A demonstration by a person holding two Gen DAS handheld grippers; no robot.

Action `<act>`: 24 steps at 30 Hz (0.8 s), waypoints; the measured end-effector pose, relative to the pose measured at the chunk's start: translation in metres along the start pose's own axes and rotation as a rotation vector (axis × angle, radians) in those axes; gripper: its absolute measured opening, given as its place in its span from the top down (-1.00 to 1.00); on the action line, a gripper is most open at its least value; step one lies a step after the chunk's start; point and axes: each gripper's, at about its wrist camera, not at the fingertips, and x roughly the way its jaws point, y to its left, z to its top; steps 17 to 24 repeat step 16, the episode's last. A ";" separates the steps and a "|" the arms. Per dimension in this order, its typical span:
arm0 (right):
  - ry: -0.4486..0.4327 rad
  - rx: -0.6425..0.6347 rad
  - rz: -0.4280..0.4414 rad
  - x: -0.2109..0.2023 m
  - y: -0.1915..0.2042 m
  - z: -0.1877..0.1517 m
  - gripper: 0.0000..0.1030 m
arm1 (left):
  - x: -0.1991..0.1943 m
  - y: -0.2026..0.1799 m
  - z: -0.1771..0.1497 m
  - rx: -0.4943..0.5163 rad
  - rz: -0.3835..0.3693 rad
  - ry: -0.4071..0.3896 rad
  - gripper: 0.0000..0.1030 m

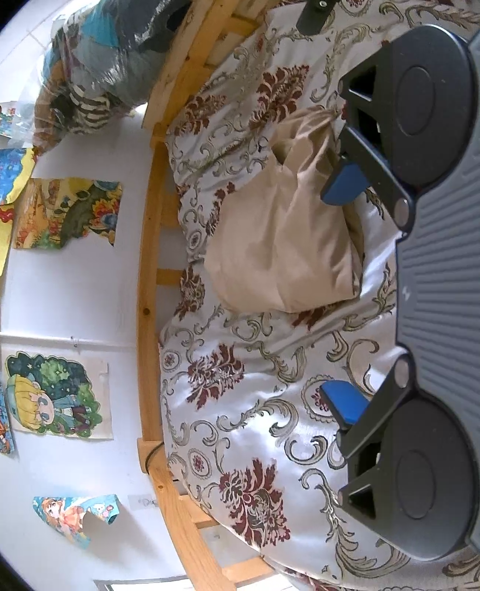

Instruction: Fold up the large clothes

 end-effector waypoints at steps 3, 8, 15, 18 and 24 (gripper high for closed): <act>0.001 0.000 -0.001 0.000 0.001 0.000 -0.99 | 0.001 0.001 -0.001 -0.002 0.006 0.006 -0.99; 0.002 0.000 -0.001 0.000 0.001 0.001 -0.99 | 0.001 0.001 -0.001 0.002 0.008 0.011 -0.99; 0.004 0.001 -0.001 0.001 0.001 0.000 -0.99 | 0.001 0.003 -0.002 0.003 0.003 0.017 -0.99; 0.005 0.002 -0.001 0.001 0.001 -0.001 -0.99 | 0.001 0.003 -0.002 0.003 0.005 0.016 -0.99; 0.005 0.002 -0.001 0.001 0.001 -0.001 -0.99 | 0.001 0.003 -0.002 0.003 0.005 0.016 -0.99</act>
